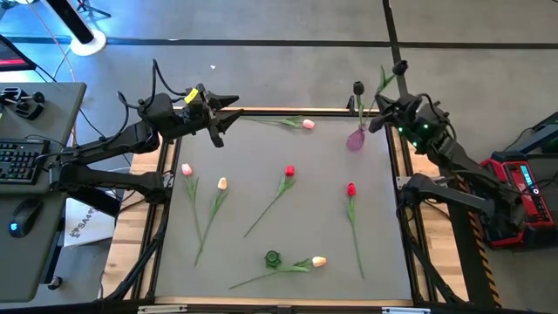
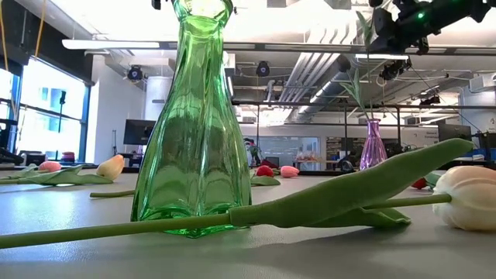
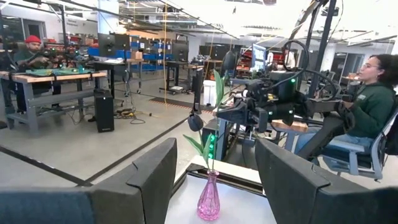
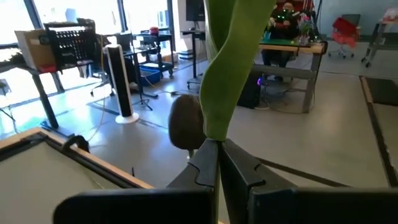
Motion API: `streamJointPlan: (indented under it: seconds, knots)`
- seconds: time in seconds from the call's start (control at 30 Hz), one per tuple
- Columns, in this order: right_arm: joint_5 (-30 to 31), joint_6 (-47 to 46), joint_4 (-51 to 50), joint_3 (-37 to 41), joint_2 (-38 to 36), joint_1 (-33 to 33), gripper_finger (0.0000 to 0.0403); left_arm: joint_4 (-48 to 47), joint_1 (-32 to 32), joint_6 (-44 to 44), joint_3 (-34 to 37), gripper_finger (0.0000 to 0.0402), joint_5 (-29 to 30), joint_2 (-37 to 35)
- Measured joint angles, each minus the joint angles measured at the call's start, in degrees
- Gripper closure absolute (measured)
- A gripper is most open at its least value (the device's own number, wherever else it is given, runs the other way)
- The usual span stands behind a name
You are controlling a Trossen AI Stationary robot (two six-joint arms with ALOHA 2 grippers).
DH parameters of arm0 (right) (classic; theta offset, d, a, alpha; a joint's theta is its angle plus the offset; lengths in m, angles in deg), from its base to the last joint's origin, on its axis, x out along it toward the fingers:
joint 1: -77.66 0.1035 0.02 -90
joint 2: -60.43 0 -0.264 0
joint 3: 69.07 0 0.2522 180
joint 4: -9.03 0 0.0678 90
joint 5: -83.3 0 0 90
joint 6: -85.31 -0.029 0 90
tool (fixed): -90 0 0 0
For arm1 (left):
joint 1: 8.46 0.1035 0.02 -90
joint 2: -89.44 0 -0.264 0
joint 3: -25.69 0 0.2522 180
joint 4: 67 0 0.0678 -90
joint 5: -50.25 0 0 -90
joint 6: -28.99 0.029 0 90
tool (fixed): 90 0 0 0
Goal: Sort flowers into vase by color
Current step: Put the black flower into the violet vase
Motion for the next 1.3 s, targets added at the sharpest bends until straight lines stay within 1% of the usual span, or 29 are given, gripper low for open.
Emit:
streamJointPlan:
  seconds: [0.23, 0.47, 0.57, 0.83, 0.97, 1.07, 1.3]
  knots:
    - [-1.14, 0.12, -0.23, 0.00, 2.67, -0.93, 0.0403, -0.01, -0.01, -0.02, 0.00, 0.0196, 0.01, 0.00]
    - [-1.09, -2.77, -1.94, -0.02, 2.23, -0.92, 0.0396, -0.02, 0.00, 0.00, 0.00, 0.0196, 0.02, 0.00]
    - [-1.09, -3.71, -1.91, -0.04, 1.76, -0.92, 0.0378, -0.01, -0.01, 0.01, 0.00, 0.0196, 0.00, 0.00]
    - [-0.43, -3.95, -2.89, -0.04, 1.72, -0.92, 0.0303, -0.02, 0.00, 0.00, 0.00, 0.0196, 0.00, 0.00]
    - [-0.41, -3.58, -4.68, -0.04, 1.72, -0.92, 0.0276, -0.02, -0.02, 0.00, 0.00, 0.0196, 0.00, 0.00]
    - [-0.43, -0.31, -5.80, -0.04, 1.72, -0.92, 0.0266, 0.00, -0.02, 0.00, 0.00, 0.0196, 0.00, 0.00]
    - [-2.30, 5.93, -10.10, -2.41, 2.34, -0.90, 0.0265, 0.00, -0.01, 0.02, 0.00, 0.0196, 0.00, 0.00]
